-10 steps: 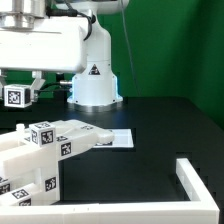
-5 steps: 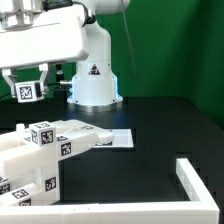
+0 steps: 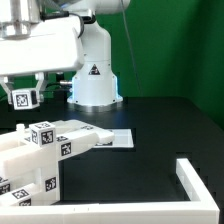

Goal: Assemble chair

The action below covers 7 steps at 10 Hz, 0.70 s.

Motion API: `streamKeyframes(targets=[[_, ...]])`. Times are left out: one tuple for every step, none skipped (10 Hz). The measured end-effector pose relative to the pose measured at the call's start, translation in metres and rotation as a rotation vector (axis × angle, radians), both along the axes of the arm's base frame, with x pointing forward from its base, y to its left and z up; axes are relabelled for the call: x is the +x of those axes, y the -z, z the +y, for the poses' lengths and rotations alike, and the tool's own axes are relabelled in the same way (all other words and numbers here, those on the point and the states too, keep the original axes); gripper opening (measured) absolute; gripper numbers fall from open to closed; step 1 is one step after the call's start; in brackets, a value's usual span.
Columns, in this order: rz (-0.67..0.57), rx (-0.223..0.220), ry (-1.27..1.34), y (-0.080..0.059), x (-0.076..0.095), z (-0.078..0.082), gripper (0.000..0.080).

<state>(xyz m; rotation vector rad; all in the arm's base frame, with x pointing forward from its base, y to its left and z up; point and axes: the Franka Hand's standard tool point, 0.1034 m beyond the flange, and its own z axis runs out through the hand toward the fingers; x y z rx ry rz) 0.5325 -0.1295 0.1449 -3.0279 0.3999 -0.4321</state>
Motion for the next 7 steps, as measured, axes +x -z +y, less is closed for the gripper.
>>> streamKeyframes(targets=[[-0.003, -0.043, -0.022, 0.006, -0.006, -0.006, 0.0268], [0.001, -0.033, -0.008, 0.006, -0.006, -0.004, 0.0268], [0.000, -0.033, -0.008, 0.005, -0.005, -0.004, 0.0268], [0.001, -0.033, -0.008, 0.006, -0.006, -0.005, 0.0268], [0.001, -0.039, -0.014, 0.007, -0.006, -0.006, 0.0268], [0.008, -0.066, -0.024, 0.013, -0.010, -0.014, 0.0268], [0.020, -0.087, -0.024, 0.020, -0.011, -0.018, 0.0268]])
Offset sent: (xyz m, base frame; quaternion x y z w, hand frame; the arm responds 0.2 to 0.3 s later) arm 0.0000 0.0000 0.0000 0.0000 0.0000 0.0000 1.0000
